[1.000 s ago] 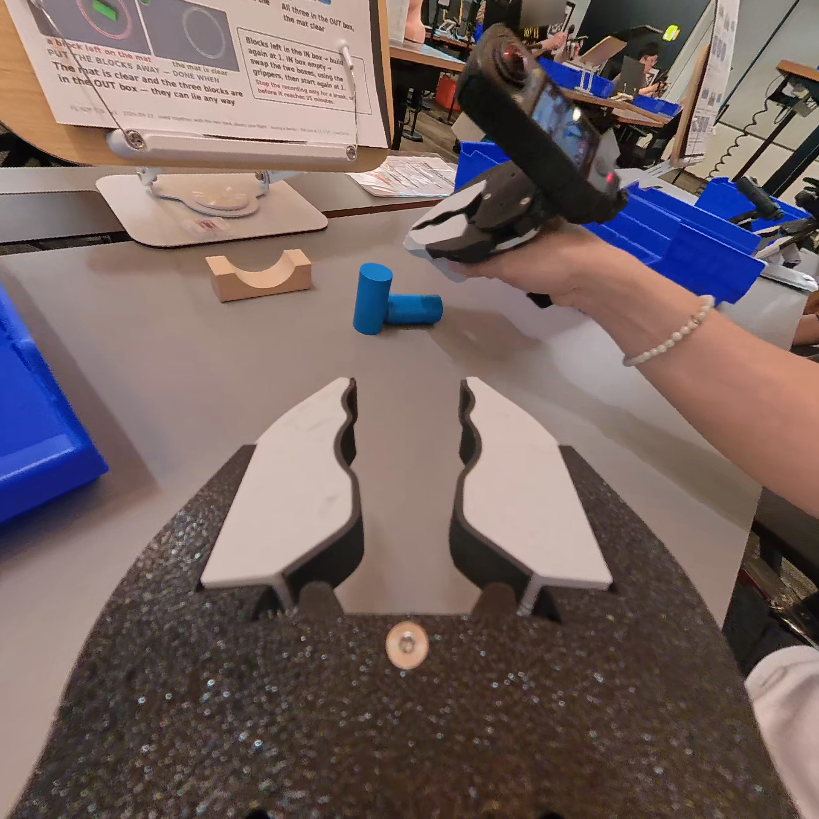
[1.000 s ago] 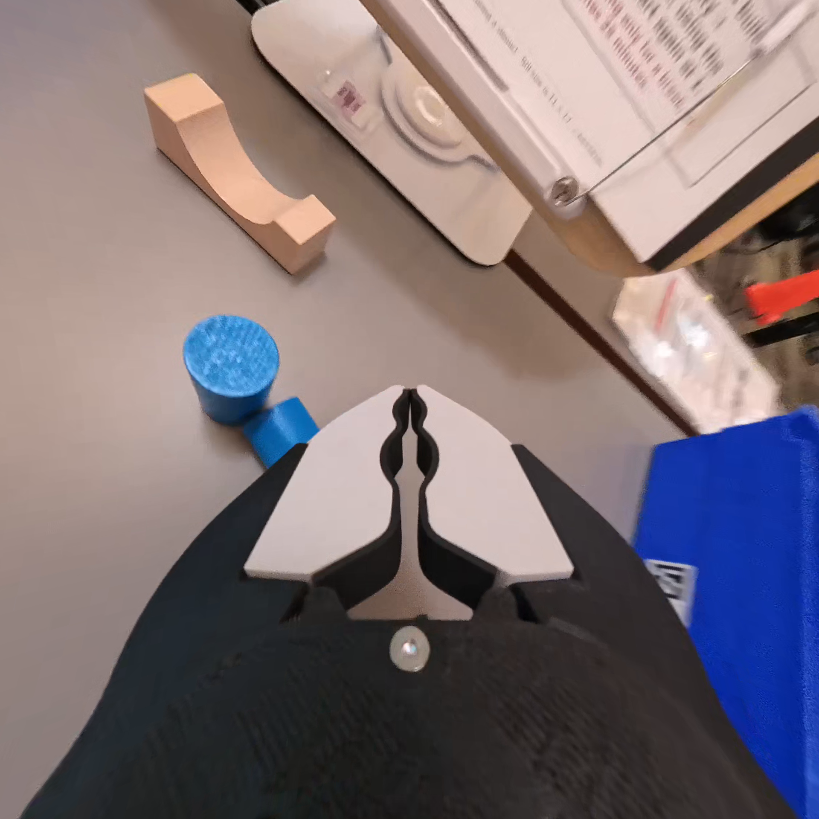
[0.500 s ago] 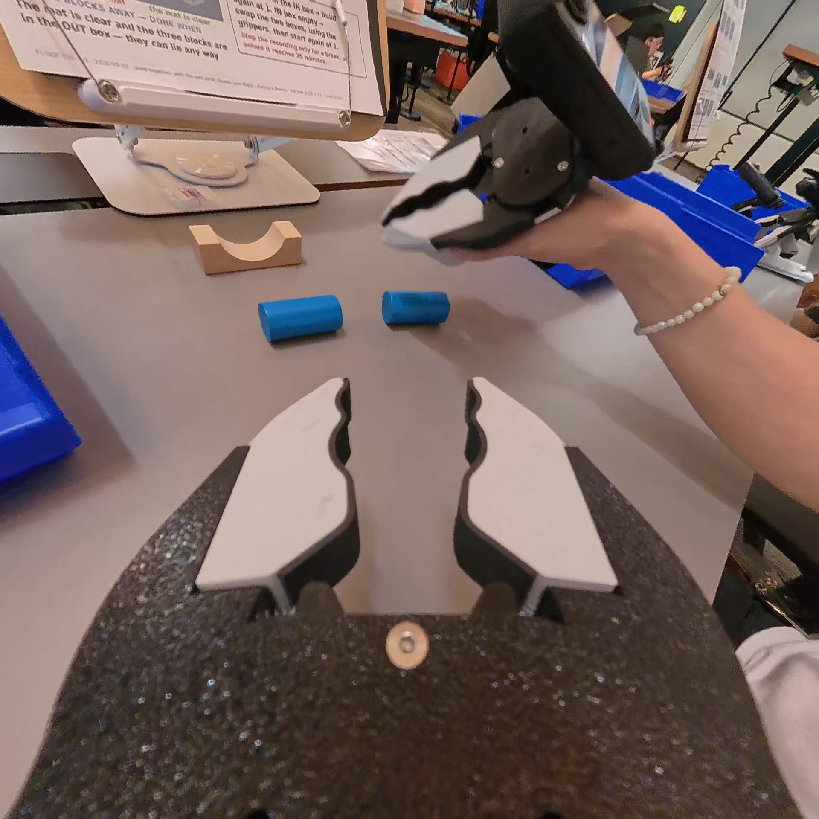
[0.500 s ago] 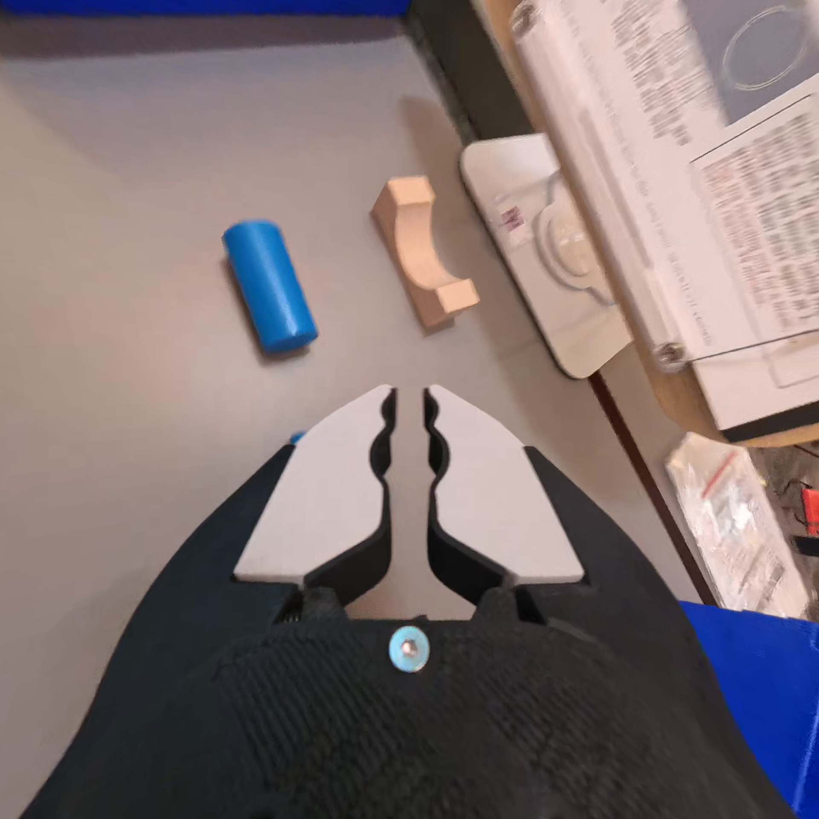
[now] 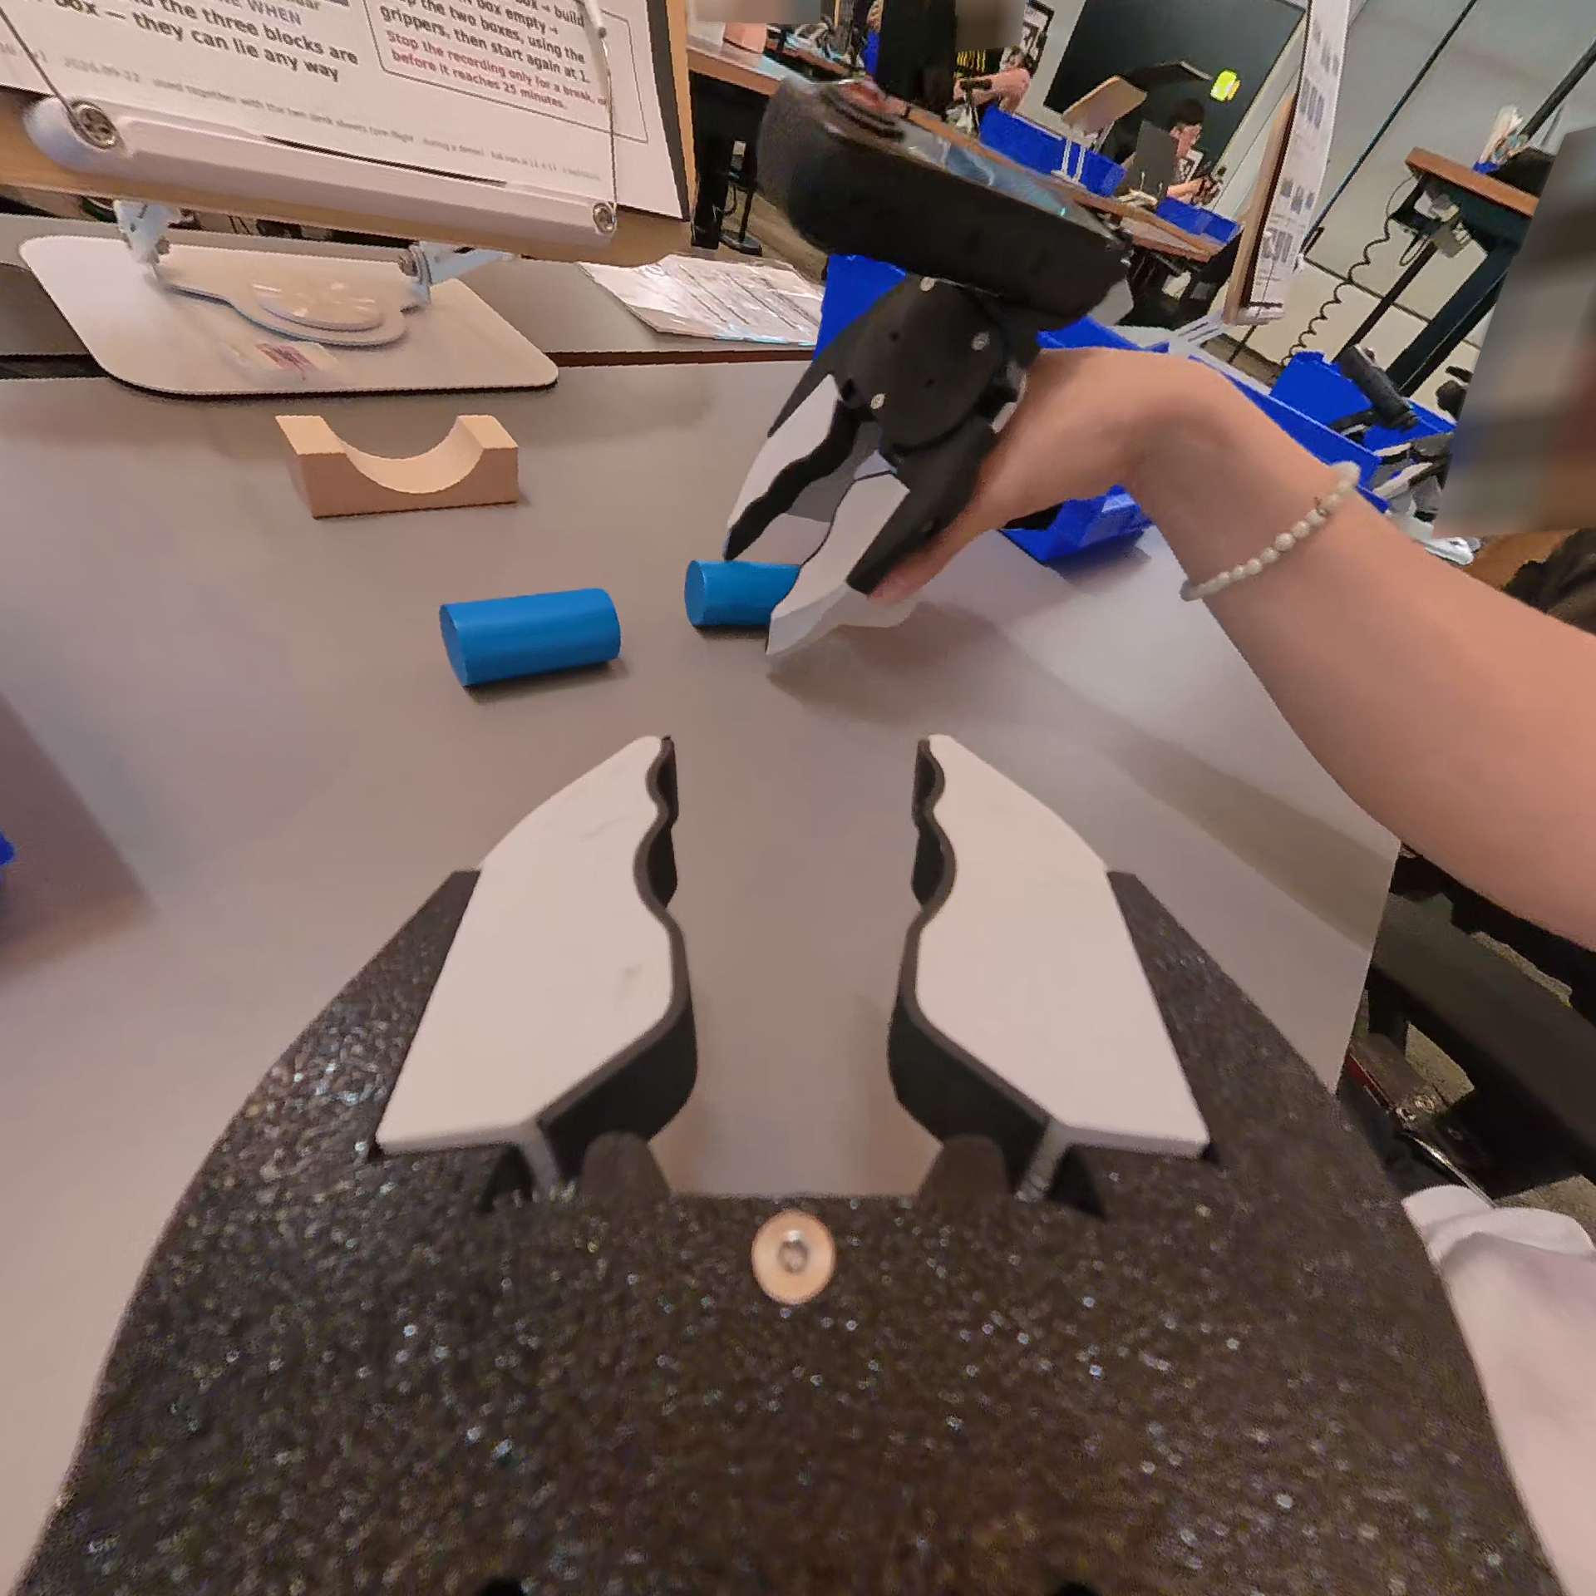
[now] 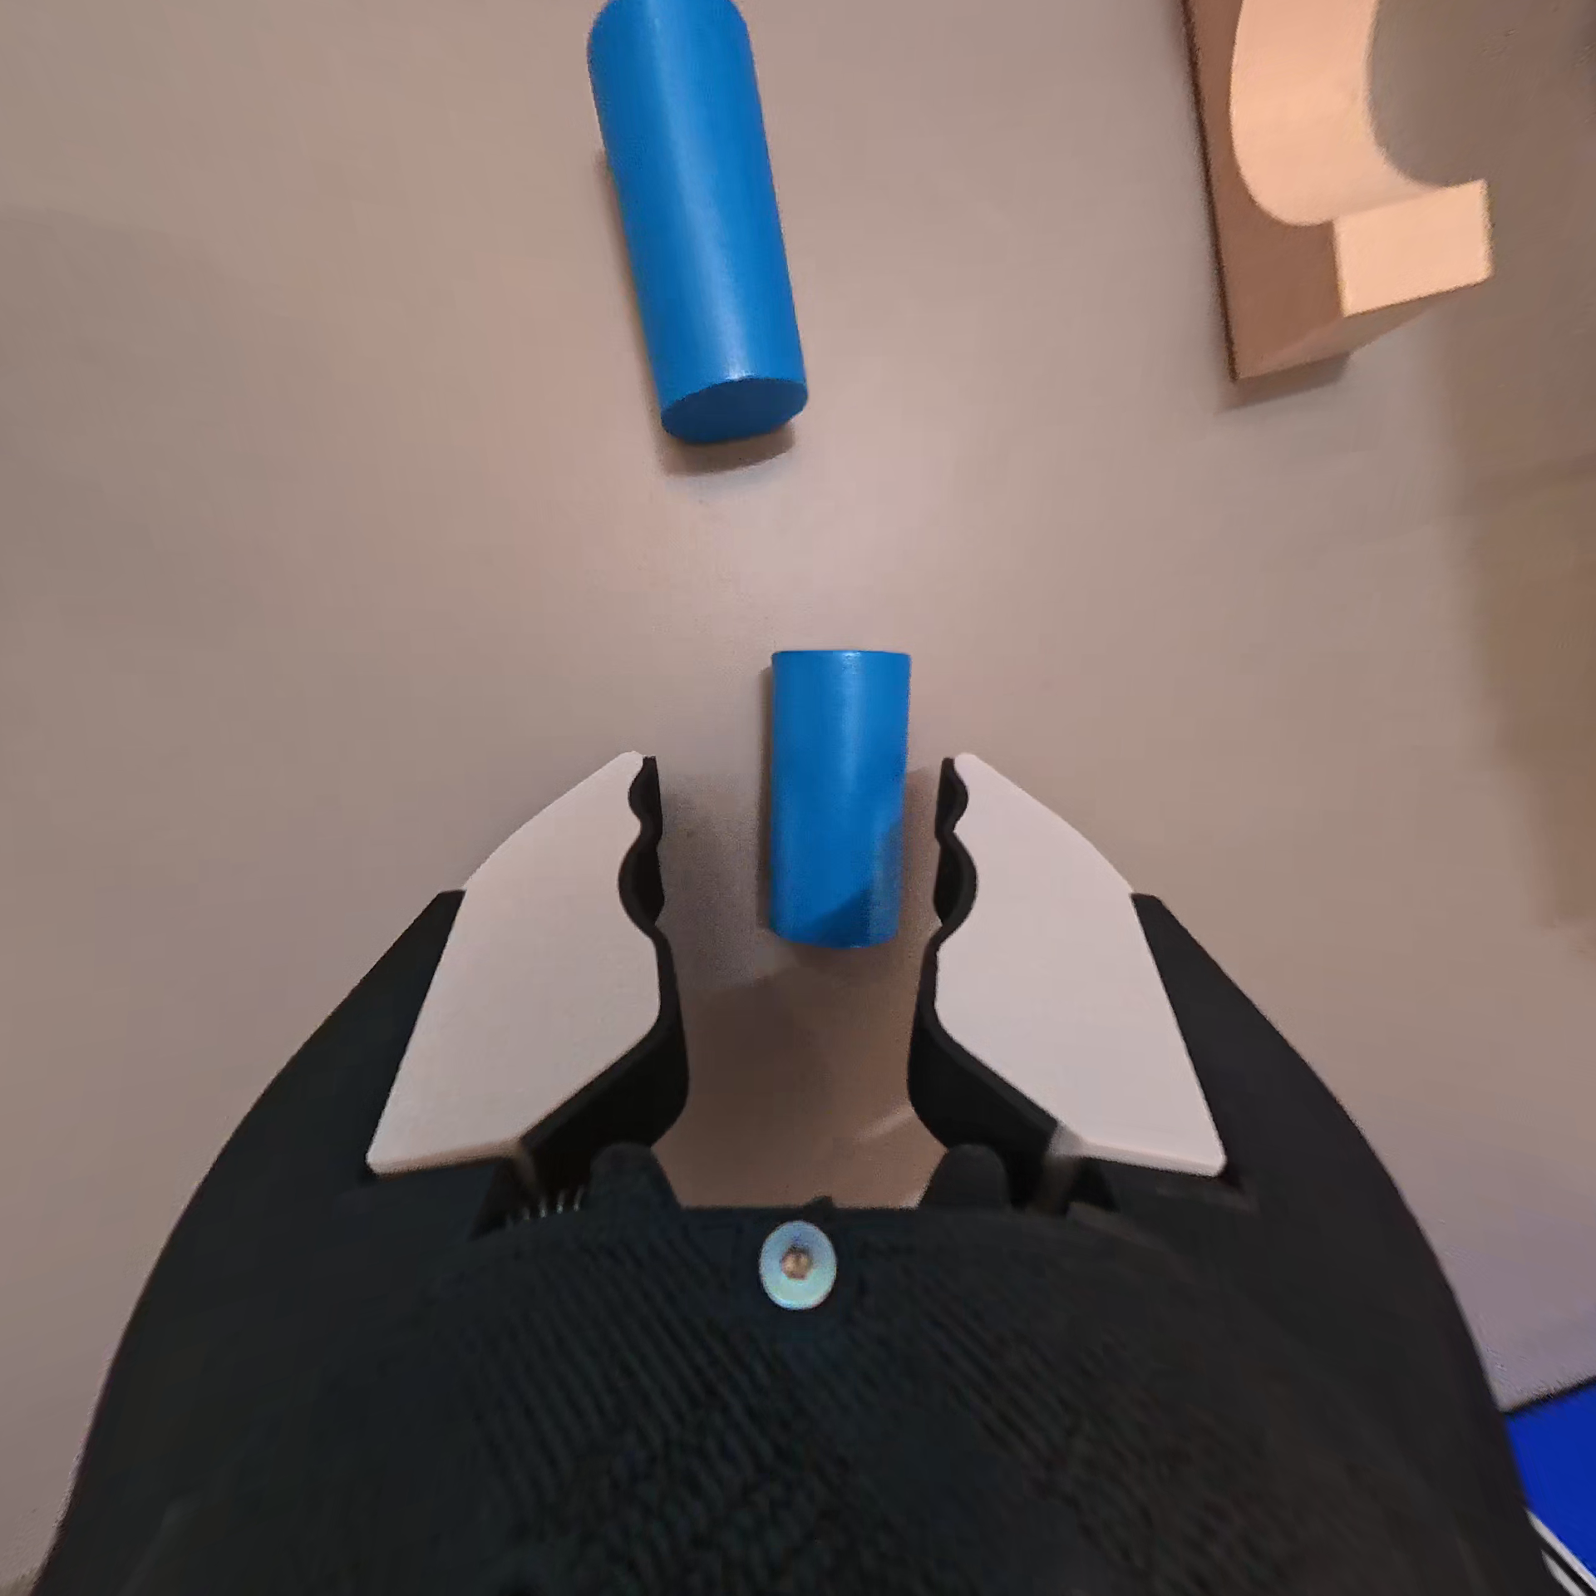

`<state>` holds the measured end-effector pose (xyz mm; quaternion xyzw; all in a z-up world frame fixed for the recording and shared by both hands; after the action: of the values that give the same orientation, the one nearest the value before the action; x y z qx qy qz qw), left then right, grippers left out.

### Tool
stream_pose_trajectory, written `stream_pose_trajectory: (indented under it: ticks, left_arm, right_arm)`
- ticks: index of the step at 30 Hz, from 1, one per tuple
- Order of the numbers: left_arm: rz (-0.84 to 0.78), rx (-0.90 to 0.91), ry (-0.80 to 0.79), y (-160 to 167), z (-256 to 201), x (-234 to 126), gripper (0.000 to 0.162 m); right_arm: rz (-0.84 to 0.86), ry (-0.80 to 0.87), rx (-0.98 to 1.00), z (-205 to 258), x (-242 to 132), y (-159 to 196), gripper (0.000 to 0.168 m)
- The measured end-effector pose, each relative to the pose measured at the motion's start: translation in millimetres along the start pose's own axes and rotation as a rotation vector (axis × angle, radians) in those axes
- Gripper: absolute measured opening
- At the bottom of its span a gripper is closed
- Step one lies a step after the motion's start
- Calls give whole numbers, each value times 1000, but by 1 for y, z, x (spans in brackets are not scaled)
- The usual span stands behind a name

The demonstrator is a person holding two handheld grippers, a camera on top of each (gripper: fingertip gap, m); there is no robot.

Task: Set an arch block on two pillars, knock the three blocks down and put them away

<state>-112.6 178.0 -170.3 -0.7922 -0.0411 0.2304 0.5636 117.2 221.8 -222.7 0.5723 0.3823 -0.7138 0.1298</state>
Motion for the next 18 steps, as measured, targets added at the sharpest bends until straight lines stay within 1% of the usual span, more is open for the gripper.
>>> stream_pose_trajectory:
  ticks: [1, 3, 6, 9, 11, 16, 18]
  left_arm:
    - [2, 1, 0, 1, 0, -1, 52]
    - [1, -1, -6, 2, 1, -3, 52]
    - [-1, -28, -9, 5, 4, -5, 52]
    - [-17, -51, 5, 4, 5, -5, 52]
    - [-17, -53, 10, 4, 5, -3, 52]
    - [-8, -47, 16, 5, 2, -1, 52]
    - [-2, -45, 22, 6, 1, -1, 52]
  right_arm:
    - [25, -24, 11, -2, 4, 2, 61]
    - [80, -34, 21, -6, 9, 6, 61]
    - [79, -45, 32, -10, 10, 5, 62]
    - [90, -82, 24, -9, 10, 4, 53]
    - [111, -86, 15, -11, 9, 4, 34]
    - [120, -58, 65, -10, 6, 5, 33]
    - [112, -25, 45, -10, -9, 9, 33]
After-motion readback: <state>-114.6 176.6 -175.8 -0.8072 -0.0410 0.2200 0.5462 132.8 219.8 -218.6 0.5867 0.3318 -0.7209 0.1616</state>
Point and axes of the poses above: each gripper's, where its closed fingertips meet, x out along the fingers, y out of its underside, z = x × y across the jaws, the point moved 6 cm from there along -x, back along the fingers, and after that the axes turned 8 degrees about -y, right-handed, at the moved point
